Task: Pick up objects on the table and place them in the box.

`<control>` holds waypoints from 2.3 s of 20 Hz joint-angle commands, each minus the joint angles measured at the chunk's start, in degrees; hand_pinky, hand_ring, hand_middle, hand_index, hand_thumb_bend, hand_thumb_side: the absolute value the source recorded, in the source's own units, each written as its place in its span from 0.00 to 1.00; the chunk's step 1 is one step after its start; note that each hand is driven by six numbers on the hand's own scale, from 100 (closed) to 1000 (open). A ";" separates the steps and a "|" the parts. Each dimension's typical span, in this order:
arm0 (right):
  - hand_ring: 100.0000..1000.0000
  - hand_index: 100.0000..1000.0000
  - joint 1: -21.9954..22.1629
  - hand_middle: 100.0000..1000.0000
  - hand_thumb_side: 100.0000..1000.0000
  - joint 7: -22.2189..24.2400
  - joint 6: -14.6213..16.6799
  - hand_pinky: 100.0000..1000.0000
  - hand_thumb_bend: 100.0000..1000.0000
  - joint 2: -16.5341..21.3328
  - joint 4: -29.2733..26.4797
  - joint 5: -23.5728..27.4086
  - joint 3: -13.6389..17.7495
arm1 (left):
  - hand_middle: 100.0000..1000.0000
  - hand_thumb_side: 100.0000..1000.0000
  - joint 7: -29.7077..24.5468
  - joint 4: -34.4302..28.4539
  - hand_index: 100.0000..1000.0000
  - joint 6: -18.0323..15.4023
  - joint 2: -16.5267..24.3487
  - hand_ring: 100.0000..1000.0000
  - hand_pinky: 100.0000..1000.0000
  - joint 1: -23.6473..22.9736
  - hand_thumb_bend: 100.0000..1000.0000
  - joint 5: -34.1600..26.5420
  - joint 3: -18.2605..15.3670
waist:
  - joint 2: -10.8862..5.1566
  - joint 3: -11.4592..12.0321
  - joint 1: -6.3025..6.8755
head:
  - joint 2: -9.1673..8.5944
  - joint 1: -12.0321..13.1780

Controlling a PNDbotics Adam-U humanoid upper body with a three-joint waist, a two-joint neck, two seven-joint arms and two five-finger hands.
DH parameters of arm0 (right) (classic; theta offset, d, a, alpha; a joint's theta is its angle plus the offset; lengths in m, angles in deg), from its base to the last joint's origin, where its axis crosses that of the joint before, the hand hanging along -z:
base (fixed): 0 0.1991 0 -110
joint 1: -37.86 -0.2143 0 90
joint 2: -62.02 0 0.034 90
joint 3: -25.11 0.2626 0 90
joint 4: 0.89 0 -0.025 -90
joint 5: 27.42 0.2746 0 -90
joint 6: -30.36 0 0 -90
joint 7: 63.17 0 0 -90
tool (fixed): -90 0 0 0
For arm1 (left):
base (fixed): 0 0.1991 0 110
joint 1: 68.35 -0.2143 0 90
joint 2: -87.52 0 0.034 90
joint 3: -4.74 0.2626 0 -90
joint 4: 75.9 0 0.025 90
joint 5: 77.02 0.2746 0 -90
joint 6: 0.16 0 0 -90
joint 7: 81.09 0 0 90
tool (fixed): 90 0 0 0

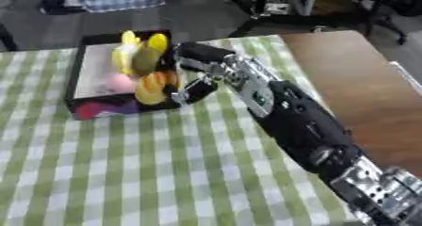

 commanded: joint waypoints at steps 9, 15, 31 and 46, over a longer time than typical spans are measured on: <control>0.62 0.37 -8.20 0.53 0.17 -11.82 -5.74 0.83 0.00 -13.47 21.36 -16.86 13.99 | 0.61 0.65 -1.97 -1.30 0.82 -0.47 -1.48 0.52 0.71 4.54 0.48 -1.32 2.03 | 1.86 6.05 2.10 | -3.46 -5.10; 0.71 0.81 -8.42 0.69 0.51 -19.74 -8.99 0.85 0.23 -15.45 24.47 -27.54 16.06 | 0.61 0.65 -2.36 -1.45 0.82 -0.47 -1.65 0.52 0.71 5.16 0.48 -1.56 2.31 | 2.32 7.19 1.91 | -3.79 -6.55; 0.78 0.91 -5.38 0.79 0.42 -21.24 -6.82 0.88 0.13 -5.41 5.05 -11.65 11.50 | 0.60 0.65 -1.35 -1.13 0.81 -0.38 -0.08 0.52 0.71 2.90 0.48 -0.83 1.25 | 0.70 1.28 0.13 | -1.44 -1.29; 0.71 0.80 26.61 0.71 0.44 -27.02 -12.60 0.86 0.00 2.15 -32.67 25.43 17.29 | 0.65 0.66 1.67 -1.63 0.82 -1.05 0.38 0.56 0.71 2.89 0.47 -0.21 -0.04 | -1.09 -5.06 -0.43 | 2.44 13.86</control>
